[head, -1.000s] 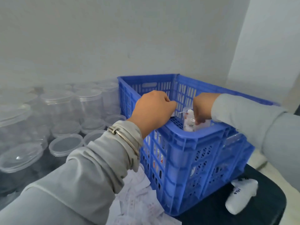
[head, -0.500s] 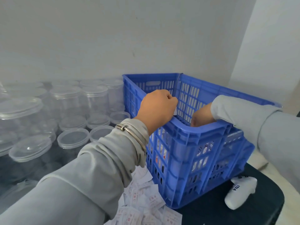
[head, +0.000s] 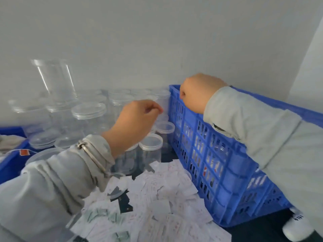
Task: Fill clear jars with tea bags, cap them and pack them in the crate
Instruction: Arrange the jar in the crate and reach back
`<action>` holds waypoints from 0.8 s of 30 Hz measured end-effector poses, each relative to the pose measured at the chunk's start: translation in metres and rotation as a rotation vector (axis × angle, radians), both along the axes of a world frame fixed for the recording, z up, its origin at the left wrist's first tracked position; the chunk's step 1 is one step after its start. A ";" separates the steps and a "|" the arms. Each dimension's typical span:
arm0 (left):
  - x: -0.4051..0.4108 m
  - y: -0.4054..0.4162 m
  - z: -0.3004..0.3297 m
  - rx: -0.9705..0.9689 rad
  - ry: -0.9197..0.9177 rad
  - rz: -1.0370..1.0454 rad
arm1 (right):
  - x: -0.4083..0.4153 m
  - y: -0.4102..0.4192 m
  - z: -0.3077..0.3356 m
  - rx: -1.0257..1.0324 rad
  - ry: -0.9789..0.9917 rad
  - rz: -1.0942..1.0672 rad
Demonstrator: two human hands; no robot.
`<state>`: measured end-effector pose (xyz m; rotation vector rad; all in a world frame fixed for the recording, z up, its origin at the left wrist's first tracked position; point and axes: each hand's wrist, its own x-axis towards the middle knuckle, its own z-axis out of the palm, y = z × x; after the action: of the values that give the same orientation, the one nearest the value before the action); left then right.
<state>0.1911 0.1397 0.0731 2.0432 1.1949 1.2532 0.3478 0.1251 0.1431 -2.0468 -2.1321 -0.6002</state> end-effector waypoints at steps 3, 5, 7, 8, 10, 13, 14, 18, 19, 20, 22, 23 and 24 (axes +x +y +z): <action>-0.067 -0.002 -0.010 -0.077 0.035 0.125 | -0.041 0.016 -0.017 -0.086 0.057 0.068; -0.107 -0.011 -0.022 -0.141 0.117 0.195 | -0.059 0.027 -0.044 -0.183 0.084 0.075; -0.143 -0.023 -0.036 -0.186 0.226 0.252 | -0.070 0.042 -0.075 -0.313 0.087 0.018; -0.160 -0.030 -0.043 -0.213 0.262 0.279 | -0.073 0.052 -0.093 -0.390 0.083 -0.056; -0.191 -0.046 -0.058 -0.288 0.292 0.322 | -0.073 0.070 -0.129 -0.473 0.293 -0.202; -0.223 -0.063 -0.079 -0.363 0.280 0.328 | -0.069 0.081 -0.173 -0.392 0.796 -0.242; -0.229 -0.066 -0.085 -0.380 0.253 0.331 | -0.067 0.082 -0.185 -0.336 0.904 -0.235; -0.239 -0.065 -0.102 -0.459 0.100 0.348 | -0.071 0.078 -0.211 -0.034 1.156 -0.167; -0.240 -0.063 -0.104 -0.461 0.082 0.341 | -0.073 0.076 -0.212 0.042 1.198 -0.168; -0.239 -0.062 -0.106 -0.454 0.078 0.327 | -0.074 0.073 -0.211 0.127 1.227 -0.176; -0.237 -0.060 -0.108 -0.445 0.105 0.285 | -0.079 0.059 -0.201 0.314 1.224 -0.155; -0.234 -0.058 -0.109 -0.439 0.125 0.264 | -0.085 0.050 -0.194 0.398 1.210 -0.114; -0.231 -0.056 -0.111 -0.425 0.134 0.245 | -0.093 0.039 -0.188 0.465 1.199 -0.054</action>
<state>-0.0400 0.0837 -0.0376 1.7248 1.6539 0.8726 0.2552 0.1636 -0.0446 -1.5319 -1.0938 0.1517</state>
